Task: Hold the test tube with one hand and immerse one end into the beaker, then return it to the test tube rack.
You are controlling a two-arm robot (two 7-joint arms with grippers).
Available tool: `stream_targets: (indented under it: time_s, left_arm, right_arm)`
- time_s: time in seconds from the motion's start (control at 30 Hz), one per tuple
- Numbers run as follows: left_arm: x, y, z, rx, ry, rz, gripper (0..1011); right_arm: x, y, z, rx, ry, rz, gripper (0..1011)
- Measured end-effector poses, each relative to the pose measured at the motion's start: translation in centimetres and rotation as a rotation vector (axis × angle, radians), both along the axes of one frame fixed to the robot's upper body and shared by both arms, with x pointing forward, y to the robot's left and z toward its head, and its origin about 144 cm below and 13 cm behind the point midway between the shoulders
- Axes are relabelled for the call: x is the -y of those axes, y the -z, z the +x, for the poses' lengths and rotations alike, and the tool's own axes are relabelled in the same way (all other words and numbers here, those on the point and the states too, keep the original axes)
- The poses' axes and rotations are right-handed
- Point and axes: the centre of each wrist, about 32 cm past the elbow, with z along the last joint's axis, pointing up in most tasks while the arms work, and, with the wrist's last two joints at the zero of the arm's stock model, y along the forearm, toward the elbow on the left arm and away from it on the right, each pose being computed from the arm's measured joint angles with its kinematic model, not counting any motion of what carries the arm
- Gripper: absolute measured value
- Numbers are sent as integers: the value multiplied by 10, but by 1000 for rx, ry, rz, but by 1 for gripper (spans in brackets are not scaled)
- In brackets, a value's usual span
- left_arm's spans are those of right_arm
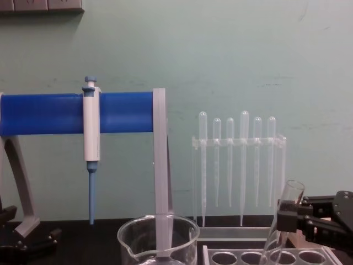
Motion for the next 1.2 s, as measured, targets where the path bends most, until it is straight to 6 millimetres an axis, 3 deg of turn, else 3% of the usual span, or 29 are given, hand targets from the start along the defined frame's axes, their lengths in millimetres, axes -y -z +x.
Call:
stream_targets:
  time_s: [0.43,1.2]
  left_arm:
    - [0,0,0,0,0,0,1000]
    - [0,0,0,0,0,0,1000]
  right_arm:
    - [-1,-6,0,9,-2,-20,233]
    - [0,-75,8,6,-20,-70,233]
